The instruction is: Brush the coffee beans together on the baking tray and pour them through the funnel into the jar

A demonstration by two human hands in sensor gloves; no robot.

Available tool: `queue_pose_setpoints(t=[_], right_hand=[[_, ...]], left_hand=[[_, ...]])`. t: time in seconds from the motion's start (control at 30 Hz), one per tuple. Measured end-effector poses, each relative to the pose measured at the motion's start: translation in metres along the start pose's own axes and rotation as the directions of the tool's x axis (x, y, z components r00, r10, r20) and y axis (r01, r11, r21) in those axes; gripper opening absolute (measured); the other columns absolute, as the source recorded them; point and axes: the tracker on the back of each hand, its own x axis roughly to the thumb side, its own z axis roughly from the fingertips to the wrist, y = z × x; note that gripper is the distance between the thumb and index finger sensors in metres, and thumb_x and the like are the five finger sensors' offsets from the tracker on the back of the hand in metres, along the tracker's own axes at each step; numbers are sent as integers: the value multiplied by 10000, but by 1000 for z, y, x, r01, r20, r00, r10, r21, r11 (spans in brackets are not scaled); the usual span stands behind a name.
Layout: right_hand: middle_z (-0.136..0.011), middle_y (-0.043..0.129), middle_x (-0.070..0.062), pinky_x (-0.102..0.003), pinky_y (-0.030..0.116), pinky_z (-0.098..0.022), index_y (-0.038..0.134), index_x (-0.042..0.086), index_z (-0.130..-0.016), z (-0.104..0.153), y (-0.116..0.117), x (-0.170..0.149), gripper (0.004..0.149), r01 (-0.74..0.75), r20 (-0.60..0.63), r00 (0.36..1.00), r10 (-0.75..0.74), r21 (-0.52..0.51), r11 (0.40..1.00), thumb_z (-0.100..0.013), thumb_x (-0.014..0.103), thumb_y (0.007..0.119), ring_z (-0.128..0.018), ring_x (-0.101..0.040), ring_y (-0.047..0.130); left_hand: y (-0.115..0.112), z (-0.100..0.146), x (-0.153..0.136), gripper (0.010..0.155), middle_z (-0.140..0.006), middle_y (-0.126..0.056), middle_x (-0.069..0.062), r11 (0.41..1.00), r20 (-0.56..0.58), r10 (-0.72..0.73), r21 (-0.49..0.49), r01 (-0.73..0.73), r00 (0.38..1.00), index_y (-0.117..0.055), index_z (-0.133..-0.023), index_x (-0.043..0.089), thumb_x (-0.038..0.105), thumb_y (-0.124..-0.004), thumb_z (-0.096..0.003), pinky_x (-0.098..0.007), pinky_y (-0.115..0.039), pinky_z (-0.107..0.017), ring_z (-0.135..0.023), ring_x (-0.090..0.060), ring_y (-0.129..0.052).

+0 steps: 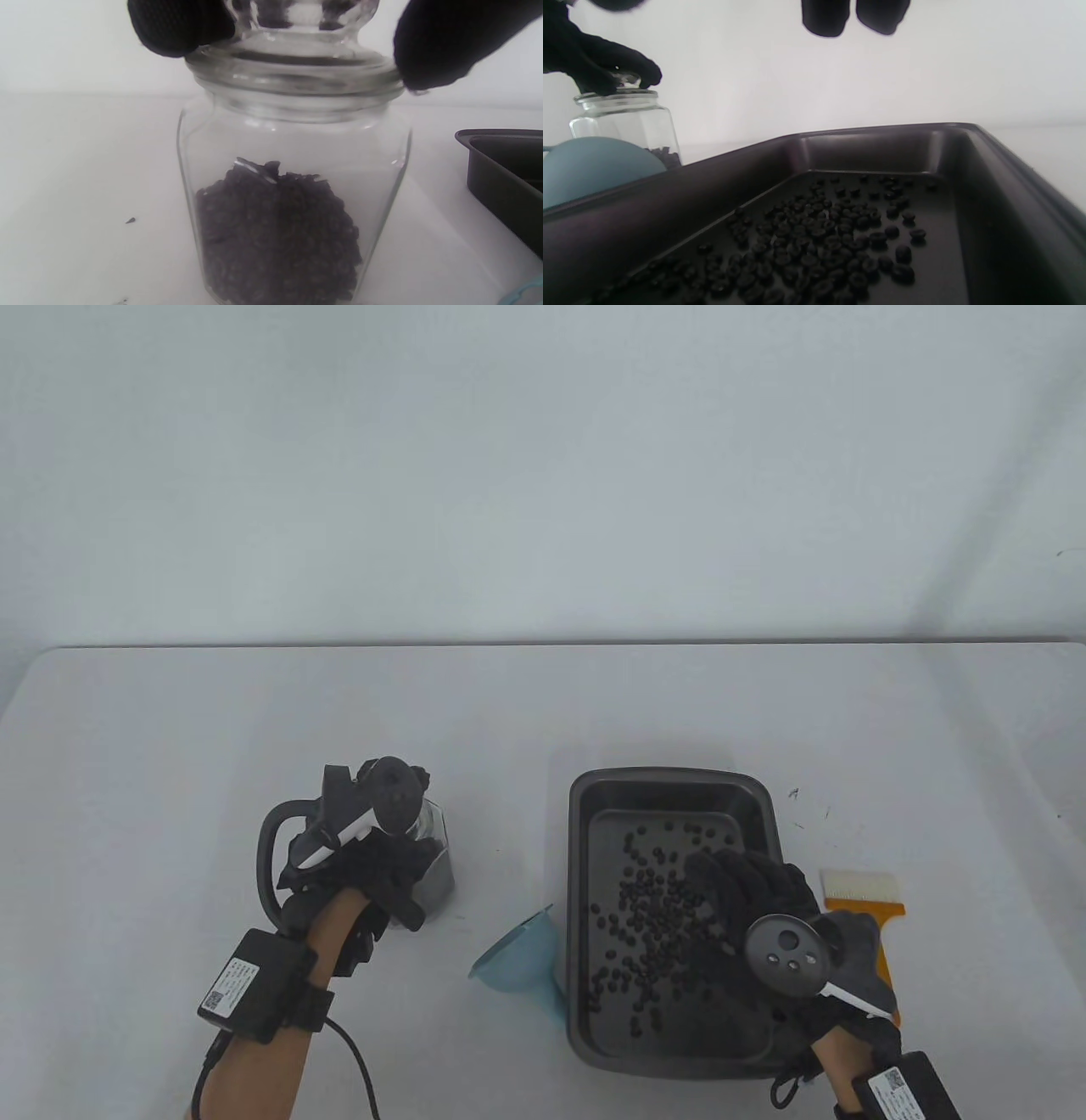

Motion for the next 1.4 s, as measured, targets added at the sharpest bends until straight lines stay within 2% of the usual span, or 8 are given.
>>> queue_pose_setpoints(t=[0.1,0.13,0.23,0.5,0.67,0.83,1.17,1.4], right_hand=[[-1118,559,-129,-655,451,-692,265,380,-1053,0,0,-1,799,1,-3,1000,-1,-3,1000,-400,659,631,-994,-440,569],[-1118,560,-129,-656,451,-691,265,380,-1054,1,0,-1,799,3,-3,1000,-3,-3,1000,-400,658,632,-994,-439,570],[-1117,562,-128,-655,450,-692,266,381,-1054,1,0,-1,799,7,-5,1000,-7,-6,1000,-400,658,632,-994,-439,570],[-1116,567,-127,-655,451,-692,269,380,-1054,0,0,-2,798,8,-3,1000,-8,-9,1000,-400,658,632,-994,-438,572],[-1115,569,-128,-656,450,-691,270,381,-1054,-1,0,-2,797,13,-5,1000,-14,-2,1000,-400,657,633,-993,-437,576],[-1115,569,-127,-654,450,-693,268,382,-1054,-3,1,0,796,10,0,1000,-10,4,1000,-401,656,632,-993,-438,574],[-1111,578,-126,-654,454,-691,276,380,-1053,-4,2,1,793,3,5,1000,-3,12,1000,-401,655,633,-990,-437,578],[-1109,582,-125,-653,455,-690,277,379,-1054,-4,3,1,794,1,1,1000,-1,11,1000,-400,657,632,-988,-436,584]], left_hand=[[4,-2,-5,712,-1155,-545,-36,995,-19,69,75,-68,997,-528,-1085,427,617,-782,-448,-424,-793,-604,-933,-332,-737],[4,-5,-7,714,-1150,-557,-67,993,18,100,55,-100,995,-546,-1089,413,612,-801,-453,-437,-788,-592,-920,-348,-730],[6,-5,-8,716,-1127,-587,-64,996,-12,84,37,-84,996,-567,-1076,402,624,-811,-440,-404,-812,-567,-889,-339,-743],[7,1,-7,713,-1062,-674,-76,983,-15,93,162,-89,996,-644,-1031,367,638,-838,-400,-371,-887,-477,-806,-339,-820],[28,31,-21,715,-1068,-666,-77,964,23,148,220,-149,989,-635,-1038,366,638,-832,-407,-372,-881,-486,-813,-341,-818],[34,60,-36,714,-1074,-658,-78,963,9,108,249,-107,994,-630,-1041,368,635,-830,-410,-375,-876,-494,-821,-340,-815],[-6,104,-64,717,-1070,-662,-85,960,-34,141,249,-128,989,-633,-1043,354,630,-833,-412,-379,-875,-492,-816,-347,-818],[-46,106,-68,722,-1075,-649,-87,974,-63,136,191,-121,989,-616,-1049,349,625,-831,-416,-385,-873,-507,-828,-345,-812]])
